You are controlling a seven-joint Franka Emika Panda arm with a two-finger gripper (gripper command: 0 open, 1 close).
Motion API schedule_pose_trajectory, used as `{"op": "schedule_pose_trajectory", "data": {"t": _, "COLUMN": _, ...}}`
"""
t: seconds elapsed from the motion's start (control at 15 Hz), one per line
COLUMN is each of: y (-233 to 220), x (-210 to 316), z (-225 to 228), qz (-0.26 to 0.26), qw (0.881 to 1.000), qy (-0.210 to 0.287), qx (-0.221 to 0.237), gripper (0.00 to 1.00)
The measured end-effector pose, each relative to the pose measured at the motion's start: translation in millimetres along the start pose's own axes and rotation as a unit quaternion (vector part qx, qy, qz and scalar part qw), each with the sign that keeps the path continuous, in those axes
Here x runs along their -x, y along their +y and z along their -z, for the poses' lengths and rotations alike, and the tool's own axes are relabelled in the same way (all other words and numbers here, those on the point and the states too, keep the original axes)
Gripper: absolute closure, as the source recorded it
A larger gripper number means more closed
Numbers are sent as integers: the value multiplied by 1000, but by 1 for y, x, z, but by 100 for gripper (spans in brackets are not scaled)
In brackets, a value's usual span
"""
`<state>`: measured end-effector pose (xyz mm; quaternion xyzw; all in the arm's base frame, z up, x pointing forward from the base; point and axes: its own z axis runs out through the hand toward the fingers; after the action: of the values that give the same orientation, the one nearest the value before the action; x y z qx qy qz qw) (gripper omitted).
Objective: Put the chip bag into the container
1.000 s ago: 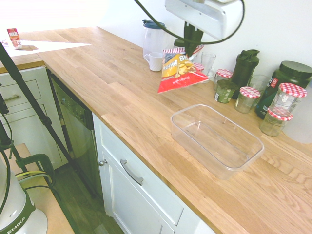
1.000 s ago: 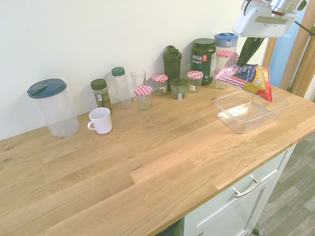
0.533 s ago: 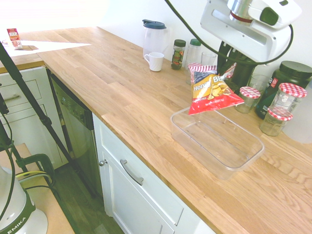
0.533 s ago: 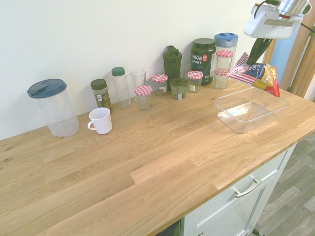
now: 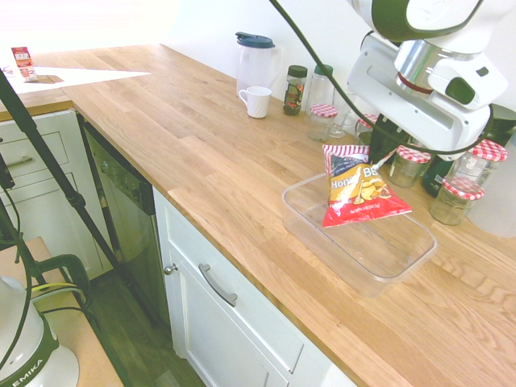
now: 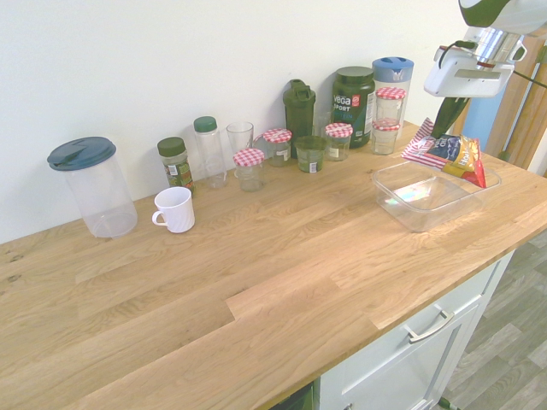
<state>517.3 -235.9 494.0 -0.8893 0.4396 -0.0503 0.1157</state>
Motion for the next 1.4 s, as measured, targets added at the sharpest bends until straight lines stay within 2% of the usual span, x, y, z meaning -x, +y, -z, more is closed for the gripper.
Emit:
{"op": "schedule_pose_trajectory", "data": {"t": 0.27, "y": 18, "x": -3, "z": -30, "qz": 2, "qw": 1000, "qy": -5, "qx": 7, "gripper": 100}}
{"op": "schedule_pose_trajectory", "data": {"t": 0.73, "y": 34, "x": -5, "z": -56, "qz": 6, "qw": 1000, "qy": -7, "qx": 10, "gripper": 100}}
{"op": "schedule_pose_trajectory", "data": {"t": 0.8, "y": 35, "x": -6, "z": -61, "qz": 5, "qw": 1000, "qy": -9, "qx": 12, "gripper": 0}}
{"op": "schedule_pose_trajectory", "data": {"t": 1.4, "y": 36, "x": -7, "z": -74, "qz": 13, "qw": 999, "qy": -14, "qx": 26, "gripper": 0}}
